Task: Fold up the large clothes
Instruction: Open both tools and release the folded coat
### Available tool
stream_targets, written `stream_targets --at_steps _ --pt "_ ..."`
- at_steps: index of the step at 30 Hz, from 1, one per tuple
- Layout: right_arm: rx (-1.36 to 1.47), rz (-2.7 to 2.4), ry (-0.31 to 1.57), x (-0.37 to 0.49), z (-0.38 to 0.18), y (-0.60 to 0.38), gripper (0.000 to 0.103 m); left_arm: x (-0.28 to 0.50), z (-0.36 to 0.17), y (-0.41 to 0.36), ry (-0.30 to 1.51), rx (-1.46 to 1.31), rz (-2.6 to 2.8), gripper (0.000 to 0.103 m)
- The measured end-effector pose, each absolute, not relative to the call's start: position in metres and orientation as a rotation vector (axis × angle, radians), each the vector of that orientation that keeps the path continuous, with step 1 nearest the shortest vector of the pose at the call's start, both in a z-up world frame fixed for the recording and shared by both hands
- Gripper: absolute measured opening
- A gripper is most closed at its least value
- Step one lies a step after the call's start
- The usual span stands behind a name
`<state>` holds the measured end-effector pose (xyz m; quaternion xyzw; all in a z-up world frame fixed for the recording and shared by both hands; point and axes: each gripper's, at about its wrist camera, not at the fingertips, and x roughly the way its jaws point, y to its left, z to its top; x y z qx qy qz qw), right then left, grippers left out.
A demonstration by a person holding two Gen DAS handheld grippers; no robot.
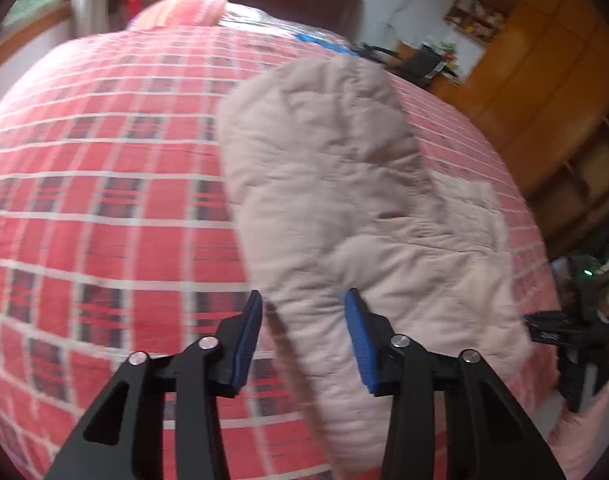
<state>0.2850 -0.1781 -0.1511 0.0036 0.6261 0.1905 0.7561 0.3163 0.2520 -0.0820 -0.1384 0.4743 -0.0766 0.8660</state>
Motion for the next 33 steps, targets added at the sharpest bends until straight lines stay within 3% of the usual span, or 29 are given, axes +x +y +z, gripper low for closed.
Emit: stream_targets --at_steps 23,33 --pt "-0.018 0.473 1.315 0.271 -0.109 -0.142 0.016 0.322 -0.098 0.218 0.990 -0.168 -0.124 0.041" --pt "-0.030 0.667 1.344 0.256 -0.085 -0.076 0.031 0.325 -0.099 0.220 1.009 -0.172 -0.122 0.042"
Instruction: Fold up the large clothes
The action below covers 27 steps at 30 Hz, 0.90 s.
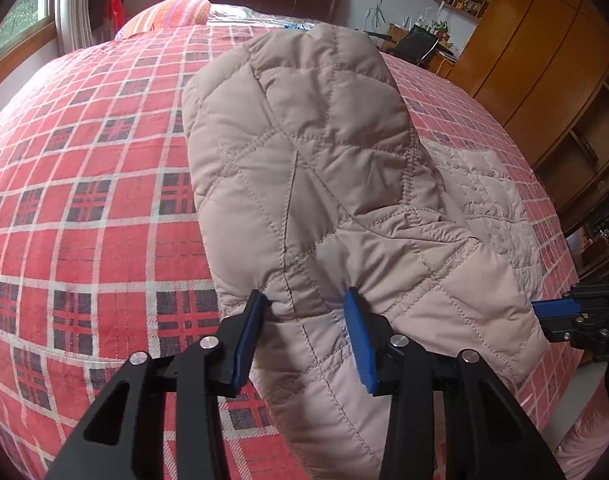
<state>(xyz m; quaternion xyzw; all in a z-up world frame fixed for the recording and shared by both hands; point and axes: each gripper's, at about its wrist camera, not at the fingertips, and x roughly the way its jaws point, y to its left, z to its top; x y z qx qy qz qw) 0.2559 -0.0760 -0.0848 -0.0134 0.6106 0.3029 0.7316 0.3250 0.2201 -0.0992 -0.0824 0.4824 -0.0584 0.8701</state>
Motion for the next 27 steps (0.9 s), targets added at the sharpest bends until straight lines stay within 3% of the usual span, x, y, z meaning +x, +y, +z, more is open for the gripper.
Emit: stream_targets --at_steps 3,8,17,18,20,22,23,27 --pt "-0.024 0.672 1.333 0.256 -0.073 -0.071 0.034 0.325 -0.099 0.220 1.008 -0.176 -0.123 0.042" --pt "-0.016 0.714 1.317 0.271 -0.049 -0.048 0.058 0.324 -0.100 0.218 1.002 -0.172 -0.116 0.042" --pt "0.029 0.703 1.424 0.313 -0.085 -0.025 0.059 0.324 -0.100 0.221 0.999 -0.186 -0.129 0.042" --pt "0.033 0.700 1.435 0.317 -0.090 -0.023 0.057 0.324 -0.101 0.221 0.999 -0.185 -0.130 0.042" --pt "0.032 0.719 1.461 0.321 -0.099 -0.018 0.040 0.324 -0.101 0.221 0.999 -0.182 -0.128 0.042" --pt "0.027 0.726 1.470 0.323 -0.104 -0.014 0.035 0.324 -0.101 0.220 0.997 -0.172 -0.122 0.042" --pt "0.031 0.734 1.467 0.324 -0.107 -0.013 0.026 0.324 -0.101 0.220 0.996 -0.169 -0.119 0.042" --pt "0.040 0.767 1.416 0.316 -0.103 -0.017 0.016 0.318 -0.096 0.219 0.981 -0.171 -0.105 0.042"
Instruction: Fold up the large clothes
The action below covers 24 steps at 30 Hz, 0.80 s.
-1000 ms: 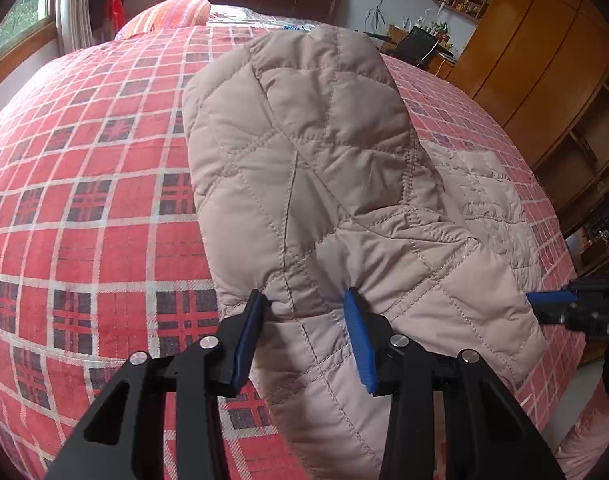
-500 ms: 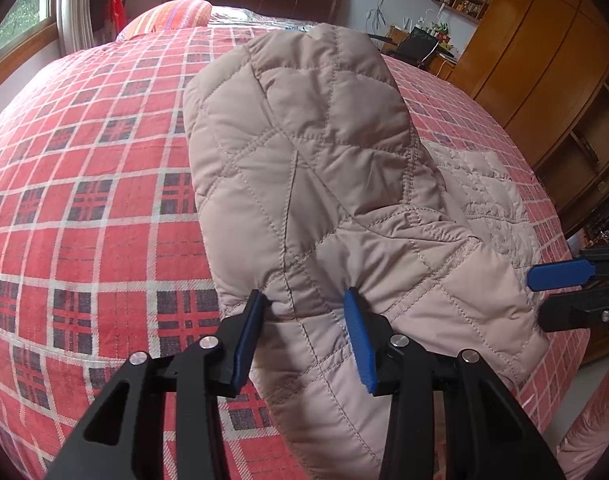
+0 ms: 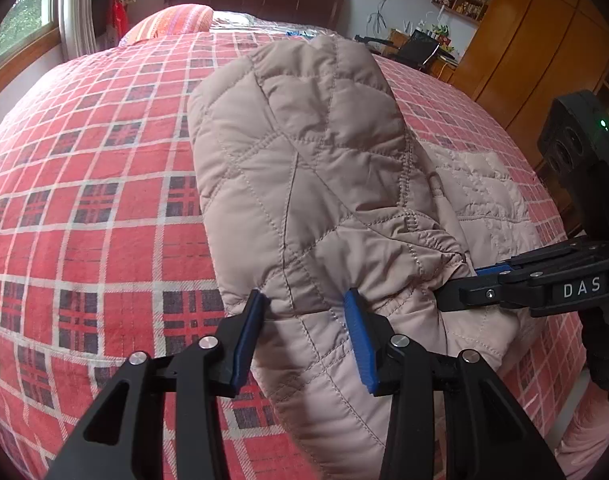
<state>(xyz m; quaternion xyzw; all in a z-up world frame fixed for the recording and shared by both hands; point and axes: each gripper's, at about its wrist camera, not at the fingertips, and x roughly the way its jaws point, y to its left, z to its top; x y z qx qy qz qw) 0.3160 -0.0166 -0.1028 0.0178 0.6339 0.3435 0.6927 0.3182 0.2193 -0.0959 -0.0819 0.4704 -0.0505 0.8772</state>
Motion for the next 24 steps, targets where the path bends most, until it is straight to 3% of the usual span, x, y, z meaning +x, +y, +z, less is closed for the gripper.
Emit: stream_targets --at_steps 16,24 --pt "0.108 0.742 1.221 0.291 -0.039 -0.093 0.009 0.290 -0.033 0.185 0.840 -0.144 -0.179 0.042" --pt "0.167 0.620 1.238 0.291 -0.057 -0.156 0.009 0.297 -0.037 0.157 0.862 -0.098 -0.216 0.043"
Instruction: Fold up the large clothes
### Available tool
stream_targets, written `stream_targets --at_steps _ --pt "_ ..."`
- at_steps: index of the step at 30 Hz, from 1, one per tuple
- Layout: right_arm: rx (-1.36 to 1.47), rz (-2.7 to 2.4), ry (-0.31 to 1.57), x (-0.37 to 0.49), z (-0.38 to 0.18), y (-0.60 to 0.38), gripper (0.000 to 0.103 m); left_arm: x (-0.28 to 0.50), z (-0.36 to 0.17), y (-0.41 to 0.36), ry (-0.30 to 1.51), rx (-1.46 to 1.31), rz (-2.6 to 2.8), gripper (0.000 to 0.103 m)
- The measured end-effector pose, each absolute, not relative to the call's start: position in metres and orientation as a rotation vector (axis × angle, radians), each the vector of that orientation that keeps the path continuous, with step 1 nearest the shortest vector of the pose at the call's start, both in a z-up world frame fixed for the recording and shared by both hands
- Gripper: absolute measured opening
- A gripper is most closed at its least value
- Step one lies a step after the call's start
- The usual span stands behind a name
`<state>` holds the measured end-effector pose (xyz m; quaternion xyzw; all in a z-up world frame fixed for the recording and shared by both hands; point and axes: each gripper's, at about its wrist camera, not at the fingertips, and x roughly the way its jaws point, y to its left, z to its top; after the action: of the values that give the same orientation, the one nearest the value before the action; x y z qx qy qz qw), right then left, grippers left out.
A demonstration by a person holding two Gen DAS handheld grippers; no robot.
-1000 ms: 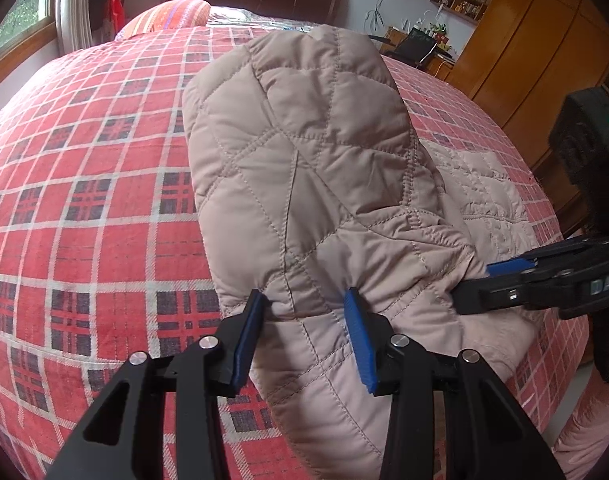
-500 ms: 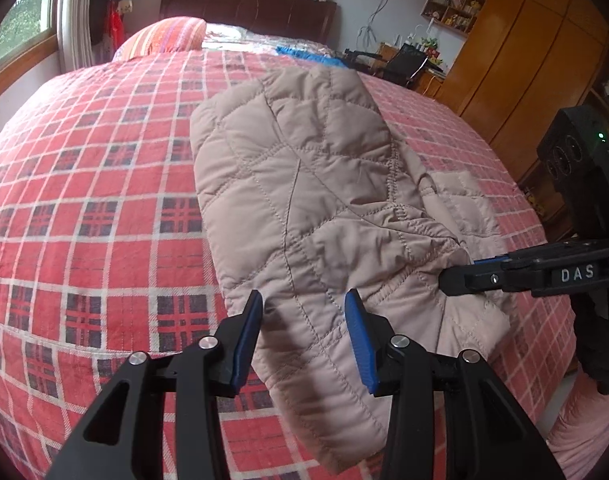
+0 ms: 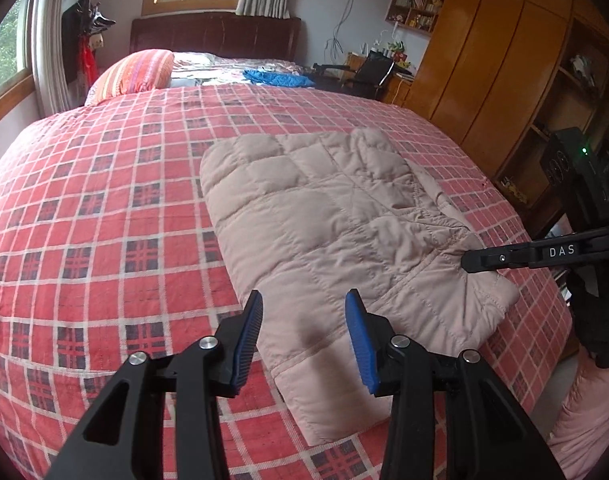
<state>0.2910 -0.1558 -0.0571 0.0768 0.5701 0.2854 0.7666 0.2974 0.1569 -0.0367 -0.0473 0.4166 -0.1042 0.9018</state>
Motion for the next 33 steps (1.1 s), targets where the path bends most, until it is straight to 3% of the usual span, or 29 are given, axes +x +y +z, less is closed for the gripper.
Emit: stream_targets --at_steps 18,24,28,33 --pt "0.216 0.581 1.322 0.292 -0.129 -0.194 0.013 0.323 -0.087 0.130 0.951 -0.029 -0.212 0.053" --pt "0.196 0.531 1.225 0.302 -0.083 -0.209 0.040 0.323 -0.087 0.126 0.949 -0.030 -0.205 0.052" --pt "0.189 0.460 1.134 0.321 -0.050 -0.214 0.041 0.321 -0.087 0.120 0.944 -0.012 -0.200 0.052" --pt "0.208 0.490 1.220 0.375 -0.065 -0.188 0.042 0.321 -0.087 0.122 0.945 -0.018 -0.201 0.052"
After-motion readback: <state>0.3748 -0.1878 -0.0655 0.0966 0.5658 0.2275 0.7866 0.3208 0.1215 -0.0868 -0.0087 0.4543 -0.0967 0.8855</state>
